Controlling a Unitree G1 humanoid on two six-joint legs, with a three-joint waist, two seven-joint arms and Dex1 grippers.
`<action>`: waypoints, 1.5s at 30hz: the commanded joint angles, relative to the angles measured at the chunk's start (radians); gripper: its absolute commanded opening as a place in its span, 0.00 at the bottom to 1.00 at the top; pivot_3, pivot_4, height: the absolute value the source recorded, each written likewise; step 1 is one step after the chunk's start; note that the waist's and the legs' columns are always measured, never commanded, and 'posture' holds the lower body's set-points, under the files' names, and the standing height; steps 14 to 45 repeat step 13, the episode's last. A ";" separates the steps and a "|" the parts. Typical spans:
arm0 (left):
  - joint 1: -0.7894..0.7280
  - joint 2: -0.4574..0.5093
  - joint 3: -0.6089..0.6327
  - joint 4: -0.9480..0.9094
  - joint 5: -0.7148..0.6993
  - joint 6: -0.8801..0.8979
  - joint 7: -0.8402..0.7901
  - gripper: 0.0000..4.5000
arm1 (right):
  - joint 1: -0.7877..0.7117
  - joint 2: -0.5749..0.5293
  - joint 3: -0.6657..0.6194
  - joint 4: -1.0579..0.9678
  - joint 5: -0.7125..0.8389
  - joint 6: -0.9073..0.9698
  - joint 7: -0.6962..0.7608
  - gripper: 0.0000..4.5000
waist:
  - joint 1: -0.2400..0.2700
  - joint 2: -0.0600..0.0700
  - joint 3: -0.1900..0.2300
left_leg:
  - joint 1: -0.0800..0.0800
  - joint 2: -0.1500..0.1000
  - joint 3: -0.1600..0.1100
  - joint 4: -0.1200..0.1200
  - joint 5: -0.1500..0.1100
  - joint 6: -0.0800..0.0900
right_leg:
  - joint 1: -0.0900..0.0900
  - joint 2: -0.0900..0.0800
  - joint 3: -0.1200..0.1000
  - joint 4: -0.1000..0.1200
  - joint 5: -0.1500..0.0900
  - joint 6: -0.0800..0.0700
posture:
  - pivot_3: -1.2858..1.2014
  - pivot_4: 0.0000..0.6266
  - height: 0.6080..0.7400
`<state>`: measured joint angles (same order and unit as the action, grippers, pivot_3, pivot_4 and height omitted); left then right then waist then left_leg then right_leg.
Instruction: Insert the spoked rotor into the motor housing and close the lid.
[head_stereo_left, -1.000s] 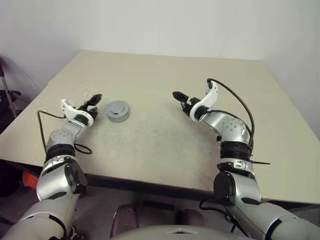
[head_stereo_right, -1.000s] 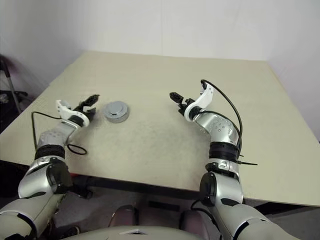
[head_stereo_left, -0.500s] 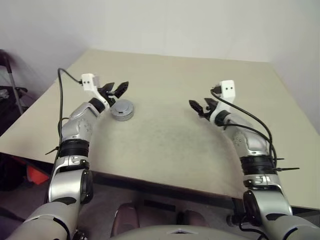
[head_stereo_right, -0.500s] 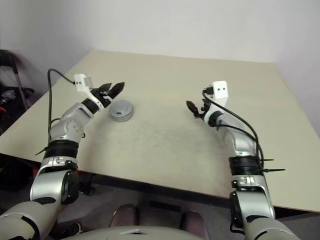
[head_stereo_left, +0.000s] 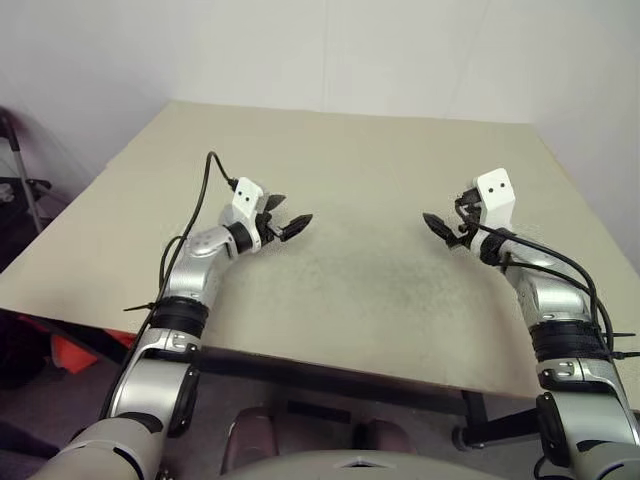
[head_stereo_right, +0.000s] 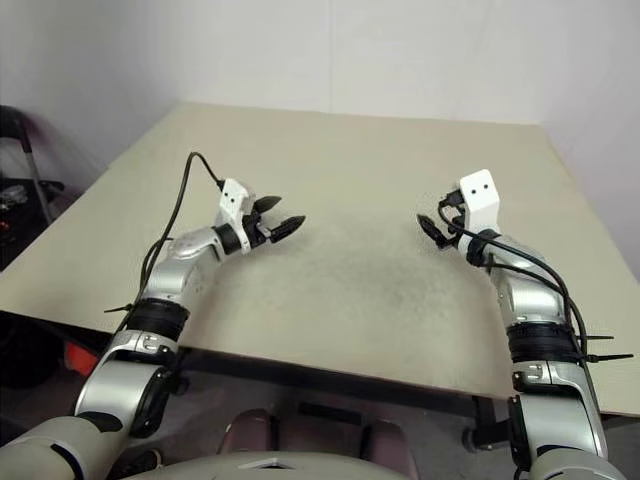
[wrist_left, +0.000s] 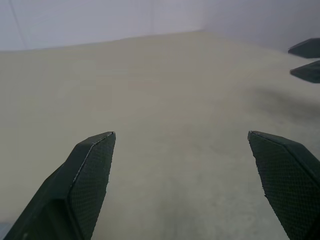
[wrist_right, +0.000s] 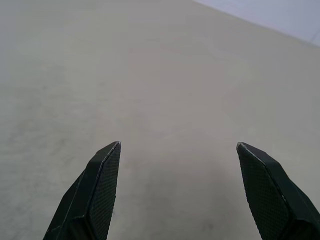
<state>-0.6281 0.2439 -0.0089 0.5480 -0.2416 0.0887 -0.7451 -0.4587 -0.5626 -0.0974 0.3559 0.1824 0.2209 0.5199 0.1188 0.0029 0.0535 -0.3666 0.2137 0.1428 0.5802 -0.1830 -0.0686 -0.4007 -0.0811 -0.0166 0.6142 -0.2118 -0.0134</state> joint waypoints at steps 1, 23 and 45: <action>-0.028 -0.010 0.015 -0.003 0.009 -0.044 0.023 0.99 | -0.011 0.017 -0.024 -0.020 -0.001 -0.052 -0.012 0.93 | 0.001 0.000 0.000 | 0.000 0.000 0.000 0.000 0.000 0.000 | 0.000 0.000 0.000 0.000 0.000 0.000 | 0.52 0.00 1.00; -0.072 -0.035 0.025 0.048 0.033 -0.083 0.086 0.99 | -0.021 0.061 -0.023 0.014 -0.011 -0.075 -0.029 0.93 | 0.003 0.000 0.000 | 0.000 0.000 0.000 0.001 0.000 0.002 | 0.000 -0.001 0.000 0.000 0.000 -0.001 | 0.52 0.00 1.00; -0.072 -0.035 0.025 0.048 0.033 -0.083 0.086 0.99 | -0.021 0.061 -0.023 0.014 -0.011 -0.075 -0.029 0.93 | 0.003 0.000 0.000 | 0.000 0.000 0.000 0.001 0.000 0.002 | 0.000 -0.001 0.000 0.000 0.000 -0.001 | 0.52 0.00 1.00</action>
